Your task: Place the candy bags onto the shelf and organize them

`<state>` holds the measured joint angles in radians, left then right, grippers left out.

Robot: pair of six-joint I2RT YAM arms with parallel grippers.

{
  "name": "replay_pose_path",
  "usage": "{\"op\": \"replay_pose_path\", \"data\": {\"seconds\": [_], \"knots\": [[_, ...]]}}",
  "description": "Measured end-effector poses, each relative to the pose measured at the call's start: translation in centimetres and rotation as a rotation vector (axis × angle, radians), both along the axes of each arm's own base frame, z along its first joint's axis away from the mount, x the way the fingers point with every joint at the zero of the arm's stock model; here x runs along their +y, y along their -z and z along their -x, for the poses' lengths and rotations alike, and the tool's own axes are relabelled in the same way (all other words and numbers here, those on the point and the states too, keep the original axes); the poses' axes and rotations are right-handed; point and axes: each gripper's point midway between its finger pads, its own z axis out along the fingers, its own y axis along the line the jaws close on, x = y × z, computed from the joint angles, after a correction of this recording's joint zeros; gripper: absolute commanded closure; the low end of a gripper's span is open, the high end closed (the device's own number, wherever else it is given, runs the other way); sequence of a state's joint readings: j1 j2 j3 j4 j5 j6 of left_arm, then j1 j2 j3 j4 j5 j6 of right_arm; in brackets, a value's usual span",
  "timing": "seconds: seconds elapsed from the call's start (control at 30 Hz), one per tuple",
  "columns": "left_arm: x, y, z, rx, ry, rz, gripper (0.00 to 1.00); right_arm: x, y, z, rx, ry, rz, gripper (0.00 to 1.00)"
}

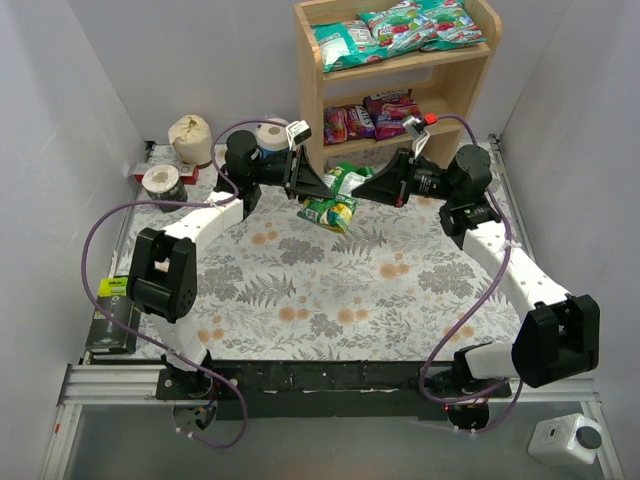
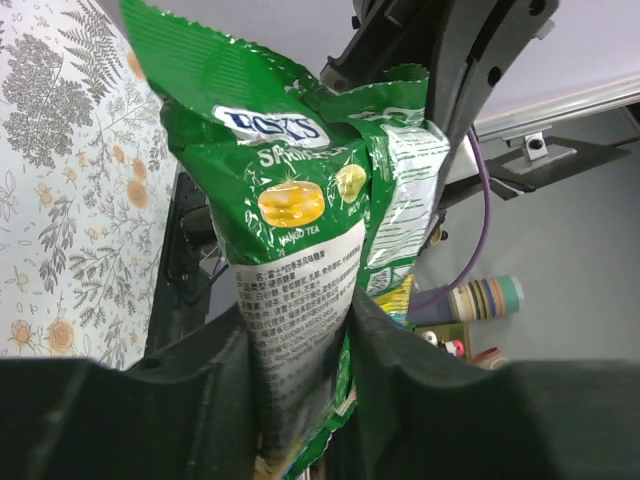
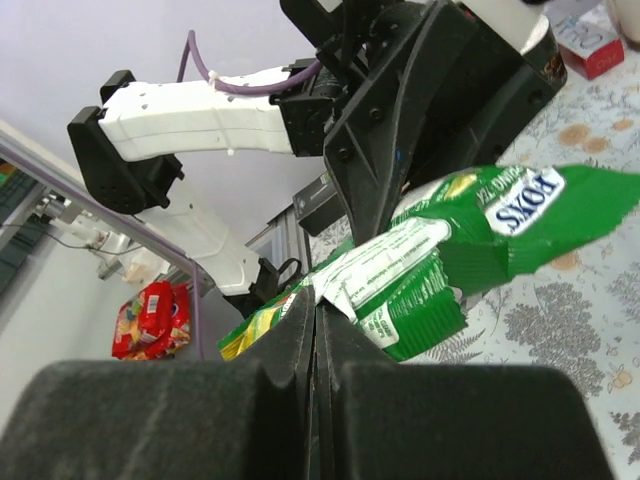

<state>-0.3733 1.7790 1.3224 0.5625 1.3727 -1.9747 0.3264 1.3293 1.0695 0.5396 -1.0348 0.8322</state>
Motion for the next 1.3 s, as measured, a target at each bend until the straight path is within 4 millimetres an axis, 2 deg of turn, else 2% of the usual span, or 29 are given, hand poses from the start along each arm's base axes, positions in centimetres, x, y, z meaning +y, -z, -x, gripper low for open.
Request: {"op": "replay_pose_path", "data": {"seconds": [0.1,0.2,0.23,0.3,0.33,0.43,0.57,0.67,0.8,0.97,1.13,1.3], "knots": [[0.5,0.4,-0.9,0.015,-0.021,-0.003,0.79,-0.2,1.3,-1.0,0.049,0.028,0.018,0.87],[1.1,0.4,-1.8,0.021,-0.054,-0.001,0.91,-0.7,2.5,-2.0,0.093,0.079,0.034,0.62],[1.3,0.3,-2.2,0.020,-0.072,0.001,0.93,-0.9,2.9,-2.5,0.110,0.103,0.038,0.51],[2.0,0.3,-3.1,0.028,-0.109,0.000,0.98,-1.5,3.8,-3.3,0.143,0.156,0.046,0.39],[2.1,0.4,-3.5,0.036,-0.126,-0.002,0.99,-1.7,4.3,-3.6,0.163,0.181,0.051,0.33],[2.4,0.4,-5.4,0.062,-0.210,-0.021,0.94,-2.4,5.1,-4.8,0.206,0.279,0.057,0.23],[2.1,0.6,-7.9,0.096,-0.358,-0.053,0.93,-2.8,5.0,-5.2,0.239,0.392,0.052,0.19],[1.2,1.1,-9.2,0.129,-0.453,-0.079,0.90,-2.1,4.5,-4.7,0.246,0.443,0.053,0.18],[-1.5,1.2,-9.7,0.138,-0.534,-0.114,0.92,-1.3,4.3,-4.3,0.274,0.501,0.044,0.18],[-4.0,0.0,-10.3,0.128,-0.639,-0.134,0.94,-2.7,5.3,-5.6,0.346,0.657,0.037,0.18],[-4.6,0.3,-11.3,0.166,-0.758,-0.163,0.96,-3.8,6.5,-6.5,0.414,0.775,0.050,0.19],[-5.2,0.7,-11.8,0.202,-0.841,-0.174,0.96,-5.0,6.6,-7.2,0.417,0.865,-0.019,0.20]]}}
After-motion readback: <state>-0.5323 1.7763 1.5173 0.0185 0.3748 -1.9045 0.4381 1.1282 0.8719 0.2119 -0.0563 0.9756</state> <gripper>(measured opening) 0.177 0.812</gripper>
